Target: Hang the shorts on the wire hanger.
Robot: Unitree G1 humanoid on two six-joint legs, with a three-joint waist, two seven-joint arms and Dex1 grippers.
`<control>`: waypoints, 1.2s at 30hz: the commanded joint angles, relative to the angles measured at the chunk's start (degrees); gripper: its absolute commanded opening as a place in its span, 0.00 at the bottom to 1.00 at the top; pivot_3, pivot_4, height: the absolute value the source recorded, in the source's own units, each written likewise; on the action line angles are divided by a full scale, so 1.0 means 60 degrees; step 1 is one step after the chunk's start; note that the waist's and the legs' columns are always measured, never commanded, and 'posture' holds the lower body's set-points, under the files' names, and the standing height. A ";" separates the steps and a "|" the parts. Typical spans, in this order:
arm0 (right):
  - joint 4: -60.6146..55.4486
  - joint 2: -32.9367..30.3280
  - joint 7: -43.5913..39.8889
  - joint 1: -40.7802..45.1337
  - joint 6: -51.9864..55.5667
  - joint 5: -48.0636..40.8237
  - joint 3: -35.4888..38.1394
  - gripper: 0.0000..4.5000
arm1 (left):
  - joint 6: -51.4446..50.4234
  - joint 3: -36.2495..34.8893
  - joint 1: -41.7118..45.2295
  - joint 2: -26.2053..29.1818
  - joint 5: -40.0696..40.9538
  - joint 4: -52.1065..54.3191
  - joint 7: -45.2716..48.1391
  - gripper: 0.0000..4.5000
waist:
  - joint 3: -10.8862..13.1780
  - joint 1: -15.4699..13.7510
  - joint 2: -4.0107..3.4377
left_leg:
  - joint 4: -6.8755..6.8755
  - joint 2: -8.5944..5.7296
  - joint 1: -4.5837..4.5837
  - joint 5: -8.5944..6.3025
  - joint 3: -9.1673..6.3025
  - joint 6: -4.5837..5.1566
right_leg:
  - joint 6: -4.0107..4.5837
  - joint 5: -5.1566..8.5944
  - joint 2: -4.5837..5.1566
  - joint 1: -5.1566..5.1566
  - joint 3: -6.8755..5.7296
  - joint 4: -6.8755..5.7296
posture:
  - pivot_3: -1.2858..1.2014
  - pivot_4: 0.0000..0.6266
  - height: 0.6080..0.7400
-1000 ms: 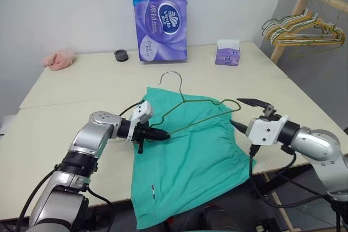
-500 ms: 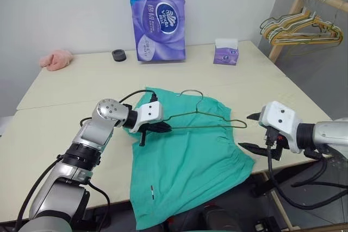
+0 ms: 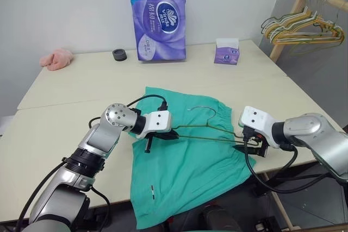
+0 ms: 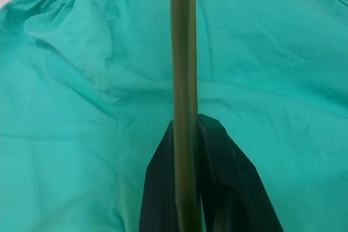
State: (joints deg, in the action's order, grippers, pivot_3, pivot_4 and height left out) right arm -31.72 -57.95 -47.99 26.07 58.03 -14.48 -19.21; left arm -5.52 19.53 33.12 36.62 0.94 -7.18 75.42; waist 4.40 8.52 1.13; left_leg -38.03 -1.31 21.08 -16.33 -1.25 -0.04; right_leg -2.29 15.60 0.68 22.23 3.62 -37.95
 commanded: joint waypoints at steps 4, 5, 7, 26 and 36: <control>0.0161 -0.0103 -0.0397 0.0185 -0.0395 0.0331 -0.0400 0.54 | -0.0005 -0.0013 0.0194 0.0033 -0.0112 0.0398 -0.0162 0.00 | 0.0000 0.0000 -0.0001 | 0.0000 0.0000 0.0000 0.0000 -0.0001 0.0000 | 0.0000 0.0000 0.0000 0.0000 -0.0001 -0.0002 | 0.43 0.09 1.00; 0.0166 -0.0114 -0.0436 0.0192 -0.0406 0.0350 -0.0420 0.47 | -0.0028 -0.0015 0.0193 0.0033 -0.0109 0.0412 -0.0166 0.00 | 0.0000 -0.0001 -0.0001 | 0.0000 0.0000 0.0000 0.0000 -0.0001 0.0000 | 0.0000 0.0000 0.0000 0.0000 -0.0002 -0.0003 | 0.43 0.09 1.00; 0.0149 -0.0101 -0.0508 0.0217 -0.0441 0.0422 -0.0494 0.31 | -0.0138 0.0002 0.0183 0.0035 -0.0143 0.0464 -0.0203 0.00 | 0.0000 -0.0002 -0.0001 | -0.0002 0.0000 0.0000 0.0000 -0.0001 0.0000 | 0.0000 0.0000 0.0000 0.0000 -0.0002 -0.0003 | 0.43 0.09 1.00; -0.0276 -0.0085 -0.0695 -0.0170 -0.0370 0.0510 -0.0262 0.00 | -0.0979 -0.0926 -0.0025 -0.0683 0.1062 0.0086 -0.0715 0.49 | 0.0001 -0.0018 -0.0004 | -0.0006 -0.0002 0.0001 0.0000 -0.0007 0.0000 | 0.0000 -0.0001 0.0005 -0.0001 -0.0007 -0.0005 | 0.43 0.09 1.00; -0.0557 -0.0626 -0.0709 -0.2232 -0.0077 -0.0296 0.2115 0.00 | -0.3322 -0.3143 0.0548 -0.0497 0.3083 -0.1519 -0.1037 0.55 | 0.0000 -0.0031 -0.0001 | -0.0008 -0.0002 0.0004 0.0000 -0.0014 0.0000 | -0.0003 0.0000 0.0004 -0.0003 -0.0020 -0.0008 | 0.43 0.09 1.00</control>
State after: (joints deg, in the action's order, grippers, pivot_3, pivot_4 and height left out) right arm -33.16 -61.31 -52.35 13.56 56.56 -14.49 -11.16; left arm -24.13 3.01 35.41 32.84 17.56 -16.08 69.63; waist 4.40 8.34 1.12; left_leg -38.08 -1.33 21.11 -16.33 -1.33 -0.04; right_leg -2.30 15.60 0.70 22.21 3.50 -37.99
